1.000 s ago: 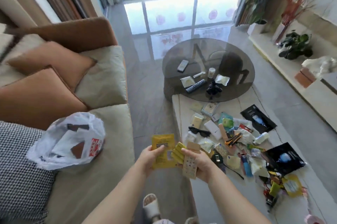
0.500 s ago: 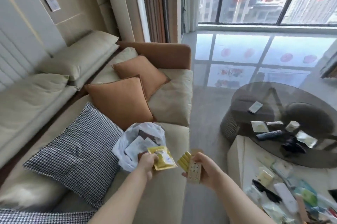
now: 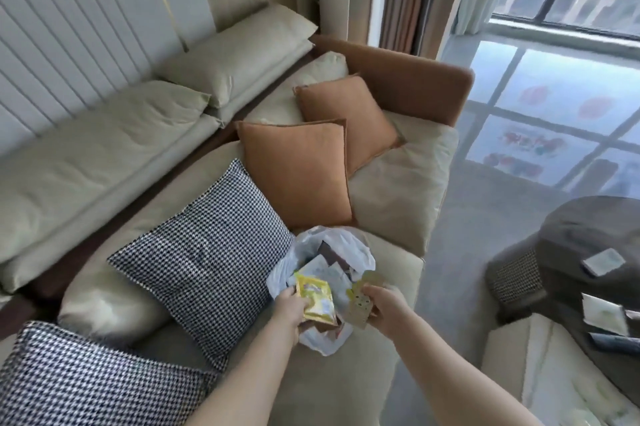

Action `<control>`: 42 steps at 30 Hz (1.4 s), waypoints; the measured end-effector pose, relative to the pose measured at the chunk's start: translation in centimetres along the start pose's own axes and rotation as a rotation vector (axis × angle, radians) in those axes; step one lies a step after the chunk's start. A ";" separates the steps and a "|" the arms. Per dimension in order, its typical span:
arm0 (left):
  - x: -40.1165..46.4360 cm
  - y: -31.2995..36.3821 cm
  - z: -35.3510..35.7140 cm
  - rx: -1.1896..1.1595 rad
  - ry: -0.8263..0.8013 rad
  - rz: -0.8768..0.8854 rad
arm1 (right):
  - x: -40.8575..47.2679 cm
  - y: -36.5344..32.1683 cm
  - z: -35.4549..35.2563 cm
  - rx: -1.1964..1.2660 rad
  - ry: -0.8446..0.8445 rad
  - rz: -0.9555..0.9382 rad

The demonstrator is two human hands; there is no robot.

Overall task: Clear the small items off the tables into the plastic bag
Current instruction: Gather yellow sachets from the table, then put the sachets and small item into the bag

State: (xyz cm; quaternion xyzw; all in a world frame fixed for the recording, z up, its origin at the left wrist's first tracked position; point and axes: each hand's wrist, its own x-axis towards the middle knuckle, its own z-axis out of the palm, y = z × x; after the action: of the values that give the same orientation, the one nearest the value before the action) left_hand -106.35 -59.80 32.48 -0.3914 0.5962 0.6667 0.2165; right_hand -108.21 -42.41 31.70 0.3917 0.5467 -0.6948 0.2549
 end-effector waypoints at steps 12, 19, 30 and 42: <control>12.7 -0.3 3.0 0.034 0.251 -0.154 | 14.2 -2.3 5.3 -0.536 0.036 0.081; 16.5 0.4 3.6 -0.006 0.355 -0.213 | 18.6 -2.9 6.5 -0.712 -0.084 0.025; 11.1 1.2 3.6 0.146 0.181 -0.205 | 13.7 -4.3 3.4 -0.684 -0.025 -0.002; 1.4 -1.6 5.0 0.574 -0.099 0.096 | 1.5 -0.1 -3.6 -0.895 0.112 -0.249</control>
State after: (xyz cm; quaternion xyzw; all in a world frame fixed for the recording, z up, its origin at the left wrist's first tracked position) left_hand -107.29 -54.90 30.33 -0.2527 0.7670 0.4983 0.3156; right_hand -108.17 -38.79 30.22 0.2114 0.8484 -0.3937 0.2837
